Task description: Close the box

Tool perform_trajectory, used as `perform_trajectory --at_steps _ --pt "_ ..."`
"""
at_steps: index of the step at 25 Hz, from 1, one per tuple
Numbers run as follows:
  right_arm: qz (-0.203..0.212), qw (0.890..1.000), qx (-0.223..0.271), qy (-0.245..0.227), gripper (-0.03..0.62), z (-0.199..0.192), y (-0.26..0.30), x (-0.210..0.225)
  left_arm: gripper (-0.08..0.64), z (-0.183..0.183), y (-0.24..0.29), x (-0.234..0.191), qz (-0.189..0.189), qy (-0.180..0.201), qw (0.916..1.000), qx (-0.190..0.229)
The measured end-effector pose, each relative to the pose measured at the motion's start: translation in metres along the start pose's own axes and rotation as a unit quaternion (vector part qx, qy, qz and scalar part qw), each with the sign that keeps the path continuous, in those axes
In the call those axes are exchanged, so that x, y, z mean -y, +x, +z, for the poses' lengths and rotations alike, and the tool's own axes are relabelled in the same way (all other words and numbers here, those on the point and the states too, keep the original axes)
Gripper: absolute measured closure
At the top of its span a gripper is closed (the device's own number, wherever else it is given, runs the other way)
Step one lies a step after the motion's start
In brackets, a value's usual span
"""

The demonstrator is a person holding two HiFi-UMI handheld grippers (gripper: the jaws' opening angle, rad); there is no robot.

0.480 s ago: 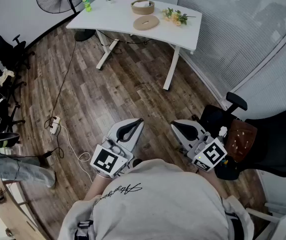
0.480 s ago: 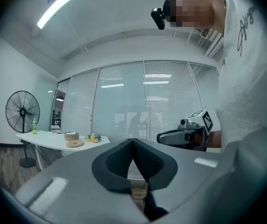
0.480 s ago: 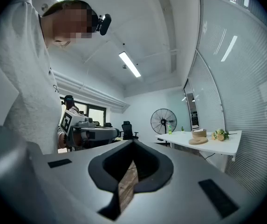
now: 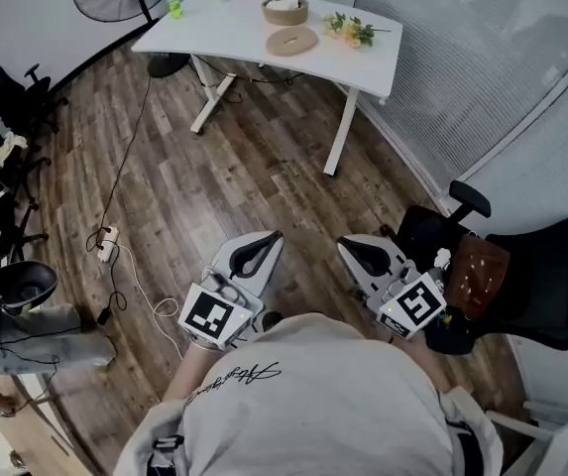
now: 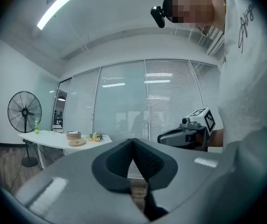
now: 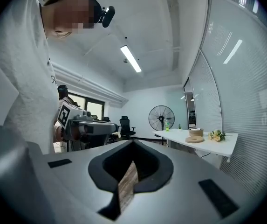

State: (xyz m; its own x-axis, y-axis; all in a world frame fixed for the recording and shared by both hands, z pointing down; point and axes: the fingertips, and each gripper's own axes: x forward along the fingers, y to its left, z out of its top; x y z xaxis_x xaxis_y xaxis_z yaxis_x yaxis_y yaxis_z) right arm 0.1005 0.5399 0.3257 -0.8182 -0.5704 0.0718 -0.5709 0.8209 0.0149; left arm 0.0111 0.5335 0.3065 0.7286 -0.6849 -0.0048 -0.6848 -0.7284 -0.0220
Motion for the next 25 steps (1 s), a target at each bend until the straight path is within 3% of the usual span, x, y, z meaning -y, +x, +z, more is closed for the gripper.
perform_trajectory --at_steps 25 --pt "-0.065 0.998 0.015 0.004 0.588 0.005 0.031 -0.017 0.558 -0.003 -0.037 -0.03 0.022 -0.01 0.9997 0.003"
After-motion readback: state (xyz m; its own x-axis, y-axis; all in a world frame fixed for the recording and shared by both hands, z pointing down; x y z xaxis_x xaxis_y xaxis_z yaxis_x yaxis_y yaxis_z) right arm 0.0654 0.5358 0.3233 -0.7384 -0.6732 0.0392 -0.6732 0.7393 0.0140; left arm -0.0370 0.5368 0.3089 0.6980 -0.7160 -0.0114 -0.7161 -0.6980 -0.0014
